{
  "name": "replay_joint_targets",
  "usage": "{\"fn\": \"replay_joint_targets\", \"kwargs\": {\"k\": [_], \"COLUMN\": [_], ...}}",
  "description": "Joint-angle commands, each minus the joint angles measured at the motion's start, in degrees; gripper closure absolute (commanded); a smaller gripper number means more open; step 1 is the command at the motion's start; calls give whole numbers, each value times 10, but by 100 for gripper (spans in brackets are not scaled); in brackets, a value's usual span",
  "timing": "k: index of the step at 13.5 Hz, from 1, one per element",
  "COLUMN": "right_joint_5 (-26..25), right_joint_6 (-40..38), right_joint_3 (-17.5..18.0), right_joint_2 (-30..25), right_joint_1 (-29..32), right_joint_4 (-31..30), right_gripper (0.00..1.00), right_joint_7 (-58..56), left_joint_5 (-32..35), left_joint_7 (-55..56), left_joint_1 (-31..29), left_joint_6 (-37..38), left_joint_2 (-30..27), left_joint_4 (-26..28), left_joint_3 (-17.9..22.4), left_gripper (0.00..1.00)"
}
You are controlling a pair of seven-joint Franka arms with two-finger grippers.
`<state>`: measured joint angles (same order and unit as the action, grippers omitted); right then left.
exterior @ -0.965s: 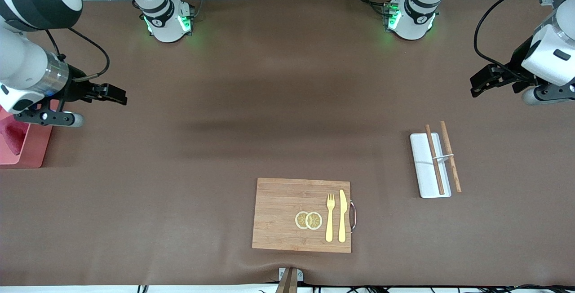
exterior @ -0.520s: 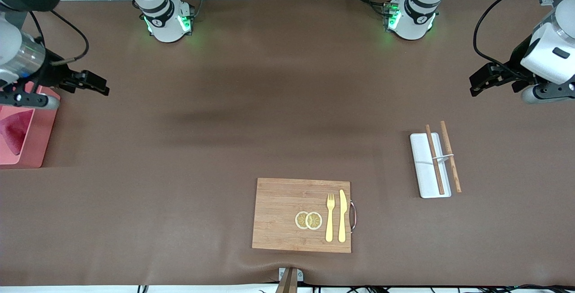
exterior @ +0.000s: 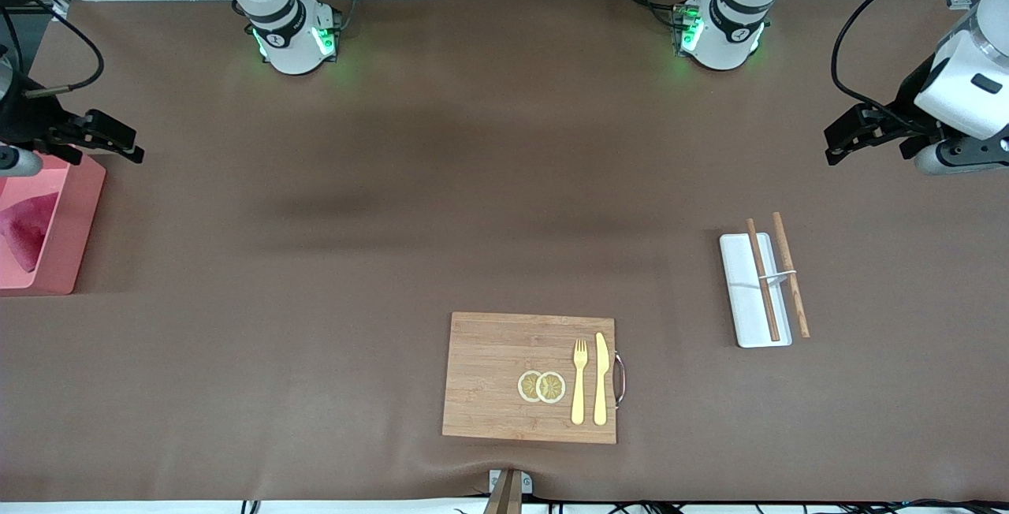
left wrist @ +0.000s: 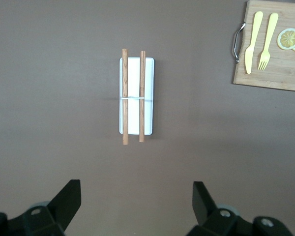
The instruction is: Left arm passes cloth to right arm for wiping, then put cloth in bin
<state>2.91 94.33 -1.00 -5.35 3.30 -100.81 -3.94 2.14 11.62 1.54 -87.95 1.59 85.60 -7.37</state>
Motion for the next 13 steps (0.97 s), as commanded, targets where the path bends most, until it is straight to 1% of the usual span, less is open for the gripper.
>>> {"fn": "replay_joint_targets", "kwargs": {"k": [1,2,3,5,7,13], "right_joint_5": [-4,-4,-3,-2,0,0], "right_joint_6": [-69,-96,-108,-108,-110,-110], "right_joint_3": [7,7,8,8,8,8], "right_joint_2": [48,66,69,68,68,68], "right_joint_1": [-16,-21,-22,-23,-23,-30], "right_joint_4": [101,133,144,149,148,148], "right_gripper": [0,0,0,0,0,0], "right_joint_7": [48,64,69,70,71,71], "left_joint_5": [-5,-5,-5,-4,1,-6], "left_joint_7": [-20,-21,-22,-24,-20,-20], "left_joint_1": [-5,-5,-5,-5,-4,-4], "left_joint_6": [0,0,0,0,0,14], "left_joint_2": [-13,-14,-14,-13,-7,-7], "left_joint_4": [6,6,5,4,-13,-15], "left_joint_3": [4,4,5,6,5,4], "left_gripper": [0,0,0,0,0,0]}}
